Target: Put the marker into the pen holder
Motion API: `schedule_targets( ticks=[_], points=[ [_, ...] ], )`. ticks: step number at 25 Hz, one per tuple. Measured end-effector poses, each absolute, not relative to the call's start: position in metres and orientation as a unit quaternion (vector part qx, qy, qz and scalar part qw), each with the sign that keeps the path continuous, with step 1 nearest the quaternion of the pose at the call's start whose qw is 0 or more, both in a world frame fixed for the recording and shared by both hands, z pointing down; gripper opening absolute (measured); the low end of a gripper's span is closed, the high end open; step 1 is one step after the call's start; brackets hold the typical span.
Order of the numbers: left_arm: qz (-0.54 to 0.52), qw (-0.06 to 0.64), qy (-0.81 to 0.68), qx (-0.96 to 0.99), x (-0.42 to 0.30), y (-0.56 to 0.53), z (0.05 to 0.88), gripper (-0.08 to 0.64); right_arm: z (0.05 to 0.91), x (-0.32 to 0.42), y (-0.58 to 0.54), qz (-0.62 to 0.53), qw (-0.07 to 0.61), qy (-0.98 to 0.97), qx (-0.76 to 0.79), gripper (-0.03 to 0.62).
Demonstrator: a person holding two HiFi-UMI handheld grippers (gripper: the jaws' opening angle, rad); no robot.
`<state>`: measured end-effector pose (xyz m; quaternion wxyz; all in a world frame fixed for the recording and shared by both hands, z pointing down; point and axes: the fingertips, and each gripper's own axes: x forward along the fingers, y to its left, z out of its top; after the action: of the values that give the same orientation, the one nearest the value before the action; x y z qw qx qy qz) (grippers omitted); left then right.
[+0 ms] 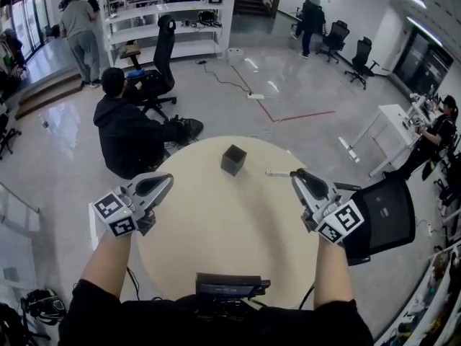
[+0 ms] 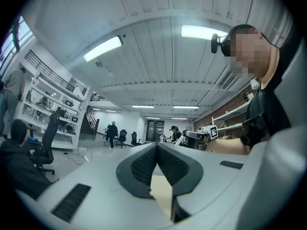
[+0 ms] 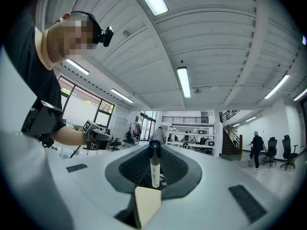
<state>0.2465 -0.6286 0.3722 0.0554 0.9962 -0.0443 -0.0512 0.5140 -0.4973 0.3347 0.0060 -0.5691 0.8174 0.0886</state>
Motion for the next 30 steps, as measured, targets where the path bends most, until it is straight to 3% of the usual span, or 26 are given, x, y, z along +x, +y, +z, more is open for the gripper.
schedule_targets(
  ticks=[11, 25, 30],
  points=[
    [-0.033, 0.046, -0.041, 0.998, 0.325, -0.733, 0.403, -0.004, 0.361, 0.58, -0.616, 0.088, -0.005, 0.799, -0.595, 0.077],
    [0.015, 0.112, -0.011, 0.993, 0.426, -0.809, 0.566, -0.004, 0.514, 0.63, -0.716, 0.008, 0.051, 0.751, -0.659, 0.076],
    [0.016, 0.127, -0.004, 0.992, 0.449, -0.815, 0.603, -0.004, 0.567, 0.629, -0.747, -0.011, 0.038, 0.75, -0.66, 0.077]
  ],
)
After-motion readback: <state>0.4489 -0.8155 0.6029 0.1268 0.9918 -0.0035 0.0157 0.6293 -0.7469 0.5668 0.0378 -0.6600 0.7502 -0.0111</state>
